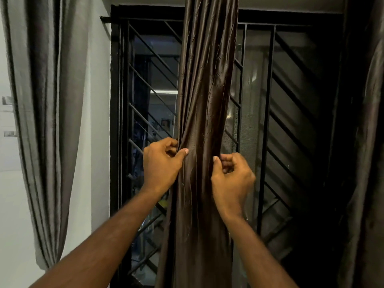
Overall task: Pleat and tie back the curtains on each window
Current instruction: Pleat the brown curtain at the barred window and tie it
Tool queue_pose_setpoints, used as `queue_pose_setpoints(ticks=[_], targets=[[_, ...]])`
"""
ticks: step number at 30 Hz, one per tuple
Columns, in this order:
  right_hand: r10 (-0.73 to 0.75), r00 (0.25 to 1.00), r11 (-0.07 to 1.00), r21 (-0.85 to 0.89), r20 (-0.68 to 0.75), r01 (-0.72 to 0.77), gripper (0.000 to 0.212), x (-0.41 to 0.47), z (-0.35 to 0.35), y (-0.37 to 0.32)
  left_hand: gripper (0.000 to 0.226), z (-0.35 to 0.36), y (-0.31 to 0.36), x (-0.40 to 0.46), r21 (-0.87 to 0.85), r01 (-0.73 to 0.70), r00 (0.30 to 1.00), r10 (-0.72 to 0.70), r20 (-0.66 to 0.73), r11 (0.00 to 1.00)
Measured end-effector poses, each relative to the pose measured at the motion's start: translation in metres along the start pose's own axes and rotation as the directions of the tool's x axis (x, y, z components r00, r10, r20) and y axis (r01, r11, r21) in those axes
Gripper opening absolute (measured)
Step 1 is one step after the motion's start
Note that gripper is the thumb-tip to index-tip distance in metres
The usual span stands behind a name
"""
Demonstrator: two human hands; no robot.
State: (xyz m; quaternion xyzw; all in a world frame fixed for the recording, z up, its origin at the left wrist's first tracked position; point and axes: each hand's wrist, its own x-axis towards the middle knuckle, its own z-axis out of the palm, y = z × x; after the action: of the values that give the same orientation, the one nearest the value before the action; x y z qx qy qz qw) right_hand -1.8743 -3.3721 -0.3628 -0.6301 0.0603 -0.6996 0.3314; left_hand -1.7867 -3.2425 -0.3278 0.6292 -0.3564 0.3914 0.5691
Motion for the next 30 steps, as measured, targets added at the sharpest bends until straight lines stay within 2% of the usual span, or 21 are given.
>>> queue_pose_setpoints(ticks=[3, 7, 11, 14, 18, 22, 26, 28, 30], targets=[[-0.088, 0.994, 0.996, 0.038, 0.059, 0.086, 0.009, -0.013, 0.005, -0.010, 0.020, 0.004, 0.006, -0.003, 0.020, -0.053, 0.999, 0.053, -0.012, 0.998], [-0.111, 0.982, 0.991, 0.088, 0.155, 0.098, 0.005, -0.025, 0.012, -0.018, 0.012, 0.009, 0.016, -0.008, -0.027, -0.088, 0.996, 0.089, 0.026, 0.996], [-0.123, 0.983, 0.986, 0.129, 0.139, 0.105, 0.007, -0.027, 0.013, -0.020, 0.009, 0.007, 0.012, -0.010, -0.292, 0.074, 0.993, -0.044, 0.106, 0.954], [-0.103, 0.985, 0.985, 0.155, 0.136, 0.082, 0.009, -0.028, 0.013, -0.018, 0.008, 0.008, 0.013, -0.014, -0.397, 0.119, 0.990, -0.081, 0.112, 0.910], [-0.124, 0.985, 0.983, 0.153, 0.117, 0.106, 0.010, -0.029, 0.013, -0.016, 0.013, 0.009, 0.017, -0.013, -0.356, 0.068, 0.988, -0.013, 0.153, 0.932], [-0.230, 0.959, 0.972, 0.077, 0.166, 0.220, 0.010, -0.029, 0.012, -0.011, 0.027, 0.012, 0.022, -0.014, -0.282, -0.026, 0.990, 0.063, 0.124, 0.959], [-0.283, 0.915, 0.953, 0.195, 0.289, 0.234, 0.007, -0.022, 0.004, -0.003, 0.026, 0.013, 0.019, -0.008, -0.146, -0.071, 0.996, 0.079, 0.047, 0.987], [-0.202, 0.947, 0.971, 0.176, 0.250, 0.161, 0.007, -0.012, -0.005, 0.002, 0.025, 0.011, 0.016, -0.006, -0.144, -0.067, 0.996, 0.075, 0.054, 0.987], [-0.008, 0.990, 0.994, 0.108, 0.138, -0.007, 0.014, 0.006, -0.007, 0.019, 0.021, 0.008, 0.013, -0.006, -0.164, -0.063, 0.994, 0.077, 0.079, 0.984]])
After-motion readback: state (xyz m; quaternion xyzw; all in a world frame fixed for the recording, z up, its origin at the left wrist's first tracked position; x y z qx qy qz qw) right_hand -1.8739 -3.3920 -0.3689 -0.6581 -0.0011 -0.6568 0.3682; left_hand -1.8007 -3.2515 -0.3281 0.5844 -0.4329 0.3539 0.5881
